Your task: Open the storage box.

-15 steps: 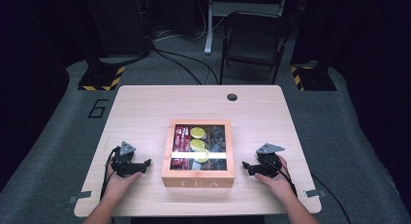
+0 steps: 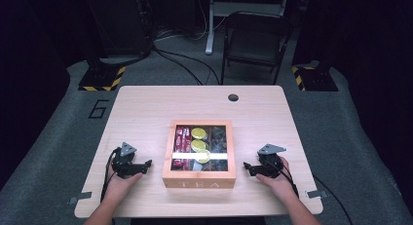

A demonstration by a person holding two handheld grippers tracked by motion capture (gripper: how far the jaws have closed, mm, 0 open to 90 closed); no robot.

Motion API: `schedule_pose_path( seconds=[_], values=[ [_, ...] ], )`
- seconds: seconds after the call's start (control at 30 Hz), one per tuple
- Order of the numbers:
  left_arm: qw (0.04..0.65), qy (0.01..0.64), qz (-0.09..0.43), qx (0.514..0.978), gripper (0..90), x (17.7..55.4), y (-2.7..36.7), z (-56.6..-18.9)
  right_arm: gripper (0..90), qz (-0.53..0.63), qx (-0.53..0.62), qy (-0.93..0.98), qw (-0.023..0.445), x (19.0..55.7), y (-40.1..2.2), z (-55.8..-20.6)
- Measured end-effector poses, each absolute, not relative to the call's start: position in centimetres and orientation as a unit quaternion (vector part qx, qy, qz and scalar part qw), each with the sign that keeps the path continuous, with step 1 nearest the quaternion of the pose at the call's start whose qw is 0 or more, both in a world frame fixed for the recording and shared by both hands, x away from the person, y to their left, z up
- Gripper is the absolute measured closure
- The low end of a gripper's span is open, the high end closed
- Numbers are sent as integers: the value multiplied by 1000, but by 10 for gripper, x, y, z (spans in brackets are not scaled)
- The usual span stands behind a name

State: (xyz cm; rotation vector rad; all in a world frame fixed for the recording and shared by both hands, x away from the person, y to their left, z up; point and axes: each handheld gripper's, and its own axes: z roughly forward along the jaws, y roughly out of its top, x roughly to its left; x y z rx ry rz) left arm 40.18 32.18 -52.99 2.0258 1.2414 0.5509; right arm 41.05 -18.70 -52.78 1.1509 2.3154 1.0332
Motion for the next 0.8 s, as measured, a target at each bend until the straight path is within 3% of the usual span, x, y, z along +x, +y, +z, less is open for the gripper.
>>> schedule_pose_path(
  seconds=[0.33, 0.43, 0.8],
  values=[
    [345, 482, 212, 777, 170, 400, 321, -529, 348, 362, 410, 819, 176, 410, -190, -524],
    [343, 483, 207, 779, 217, 399, 322, -527, 408, 354, 409, 823, 171, 410, -190, -522],
    [368, 489, 180, 770, 325, 391, 322, -513, 462, 370, 421, 813, 157, 403, -192, -509]
  ],
)
